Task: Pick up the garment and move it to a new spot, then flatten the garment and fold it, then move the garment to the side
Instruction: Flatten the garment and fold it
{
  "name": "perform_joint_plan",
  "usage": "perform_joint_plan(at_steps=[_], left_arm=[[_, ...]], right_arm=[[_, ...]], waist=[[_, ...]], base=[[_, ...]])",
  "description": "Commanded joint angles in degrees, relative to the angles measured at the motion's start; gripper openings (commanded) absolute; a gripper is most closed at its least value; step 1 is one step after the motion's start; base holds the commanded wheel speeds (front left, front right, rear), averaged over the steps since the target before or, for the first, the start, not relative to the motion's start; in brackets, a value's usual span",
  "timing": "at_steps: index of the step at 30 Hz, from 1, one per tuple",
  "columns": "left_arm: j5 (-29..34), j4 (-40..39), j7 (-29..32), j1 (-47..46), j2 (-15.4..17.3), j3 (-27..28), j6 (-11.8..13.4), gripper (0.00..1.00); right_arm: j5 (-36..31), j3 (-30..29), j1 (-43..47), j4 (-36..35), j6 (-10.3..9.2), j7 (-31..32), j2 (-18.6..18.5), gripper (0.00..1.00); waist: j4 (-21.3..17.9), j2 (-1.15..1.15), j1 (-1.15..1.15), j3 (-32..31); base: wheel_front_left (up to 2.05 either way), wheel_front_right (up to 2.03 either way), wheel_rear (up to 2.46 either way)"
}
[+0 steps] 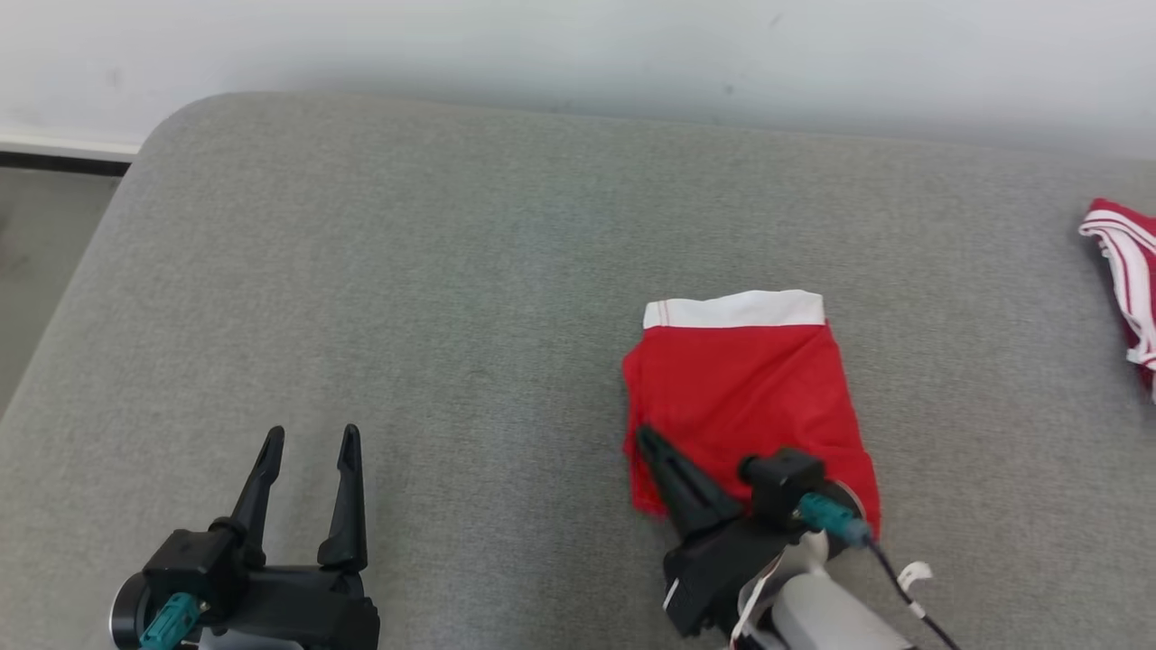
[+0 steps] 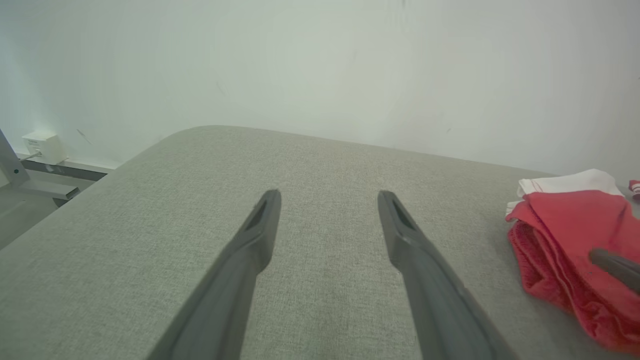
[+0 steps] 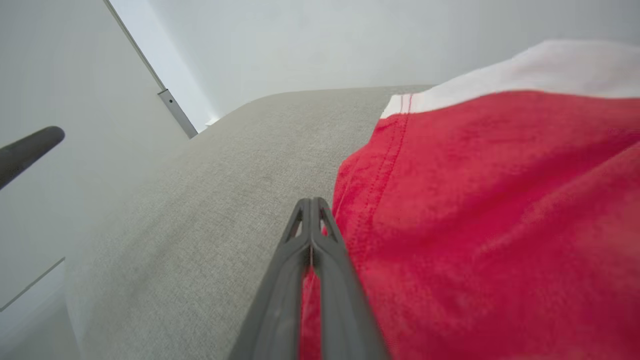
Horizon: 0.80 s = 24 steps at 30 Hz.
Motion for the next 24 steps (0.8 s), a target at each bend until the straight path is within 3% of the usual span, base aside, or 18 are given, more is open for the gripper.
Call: perform_joint_plan(at_steps=[1,13,21,22,24], left_arm=[[0.1,0.1,0.0,-0.2,0.0,0.3,0.0,1.0],[2.9,0.2,0.0,1.3,0.0,2.5,-0.8,1.0],[4.4,0.0,0.0,3.0,0.4,4.0,-1.2,1.0],[4.6,-0.3,0.0,3.4,0.4,4.1,-1.2,1.0],[4.9,-0.6,0.0,4.4,0.4,4.5,-1.3,1.0]], right_arm=[[-0.5,-0.9,-0.1,-0.7,-0.14,0.0,-0.1,0.0],[-4.7,-15.1,5.6,-12.1,-0.14,0.0,-4.6,0.0],[-6.0,-19.0,10.6,-16.3,-0.14,0.0,-6.7,0.0],[-6.0,-19.5,11.3,-16.5,-0.14,0.0,-6.8,0.03],[-6.3,-20.0,12.5,-17.0,-0.14,0.0,-6.9,0.26]], waist=[[-1.1,0.0,0.0,-0.6],[-9.8,0.0,0.0,-3.3],[-14.3,0.0,0.0,-5.5],[-14.7,0.0,0.0,-5.8],[-15.2,0.0,0.0,-6.5]], base=[[0.0,0.0,0.0],[0.0,0.0,0.0],[0.0,0.0,0.0],[0.0,0.0,0.0],[0.0,0.0,0.0]])
